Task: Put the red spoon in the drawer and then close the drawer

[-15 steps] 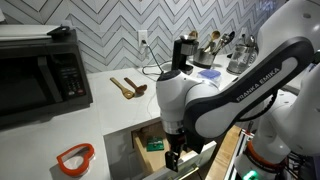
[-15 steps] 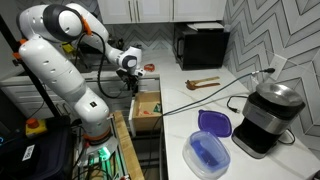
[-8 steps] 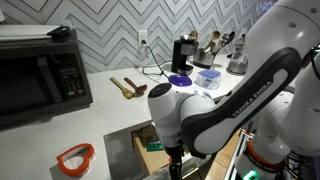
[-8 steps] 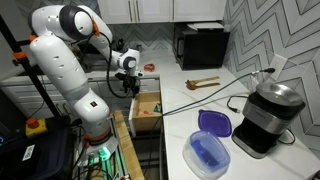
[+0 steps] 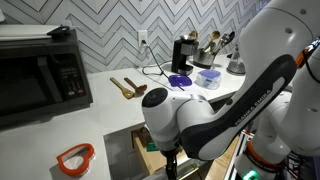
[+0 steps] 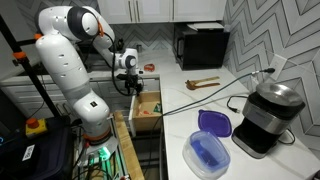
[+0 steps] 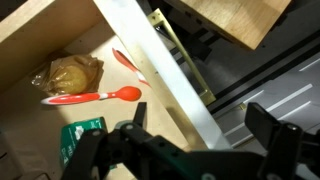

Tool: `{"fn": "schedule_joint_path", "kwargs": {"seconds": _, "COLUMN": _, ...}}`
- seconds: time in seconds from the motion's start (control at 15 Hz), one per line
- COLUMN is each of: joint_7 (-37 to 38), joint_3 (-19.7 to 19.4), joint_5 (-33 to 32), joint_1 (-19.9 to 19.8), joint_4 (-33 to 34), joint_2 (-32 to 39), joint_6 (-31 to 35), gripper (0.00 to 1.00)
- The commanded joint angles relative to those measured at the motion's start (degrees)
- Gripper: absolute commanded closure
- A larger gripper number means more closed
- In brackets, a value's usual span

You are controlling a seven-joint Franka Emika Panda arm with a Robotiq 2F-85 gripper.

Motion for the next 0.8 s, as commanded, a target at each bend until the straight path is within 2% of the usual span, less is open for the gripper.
{"fn": "schedule_joint_path", "kwargs": {"seconds": 0.0, "joint_7": 3.5, "joint_3": 0.6, "joint_5": -4.0, "joint_1": -0.3, "joint_4": 0.1, "joint_2": 1.3, "joint_6": 2.5, "gripper": 0.0}}
{"fn": "schedule_joint_path", "kwargs": {"seconds": 0.4, "joint_7": 8.9, "joint_3": 0.6, "joint_5": -10.6, "joint_1": -0.7, "joint_4": -0.2, "joint_2": 2.1, "joint_6": 4.5, "gripper": 0.0}}
{"fn": "schedule_joint_path", "kwargs": {"seconds": 0.73, "joint_7": 12.1, "joint_3": 0.5, "joint_5": -13.4, "joint_1": -0.8, "joint_4": -0.2, "joint_2": 3.1, "joint_6": 5.4, "gripper": 0.0}}
